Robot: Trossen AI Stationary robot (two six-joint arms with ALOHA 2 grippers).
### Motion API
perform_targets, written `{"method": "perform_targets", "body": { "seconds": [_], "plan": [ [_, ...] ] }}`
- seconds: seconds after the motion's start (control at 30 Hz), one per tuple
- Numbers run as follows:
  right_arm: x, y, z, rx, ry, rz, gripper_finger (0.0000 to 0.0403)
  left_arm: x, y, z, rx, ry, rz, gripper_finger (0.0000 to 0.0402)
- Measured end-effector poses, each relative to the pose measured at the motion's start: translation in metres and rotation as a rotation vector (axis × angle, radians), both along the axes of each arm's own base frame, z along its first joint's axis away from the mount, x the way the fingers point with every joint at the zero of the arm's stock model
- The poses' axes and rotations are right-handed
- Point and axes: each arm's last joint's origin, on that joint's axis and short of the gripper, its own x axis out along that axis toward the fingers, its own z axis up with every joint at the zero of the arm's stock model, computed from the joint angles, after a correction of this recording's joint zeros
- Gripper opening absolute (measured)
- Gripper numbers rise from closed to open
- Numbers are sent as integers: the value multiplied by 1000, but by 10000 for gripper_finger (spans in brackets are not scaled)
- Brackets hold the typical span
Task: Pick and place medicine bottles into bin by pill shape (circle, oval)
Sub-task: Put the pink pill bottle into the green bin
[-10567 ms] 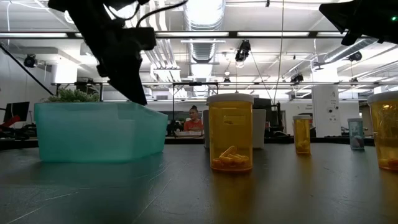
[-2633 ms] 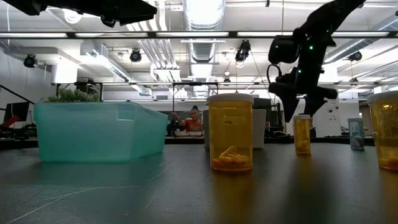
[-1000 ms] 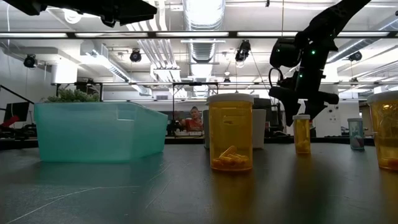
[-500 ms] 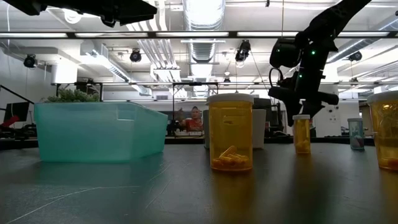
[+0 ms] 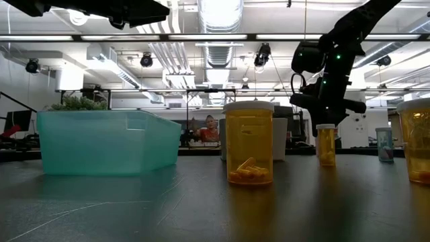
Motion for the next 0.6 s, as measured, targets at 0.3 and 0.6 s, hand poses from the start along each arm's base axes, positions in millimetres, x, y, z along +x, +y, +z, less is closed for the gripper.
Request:
{"method": "perform_targets", "body": {
  "seconds": [0.3,0.6],
  "plan": [
    [0,0,1,-4,11,26,124,0,0,0,-9,-3,0,233],
    [0,0,19,-29,10,77,121,0,-1,0,-54,-20,-13,233]
  ]
}}
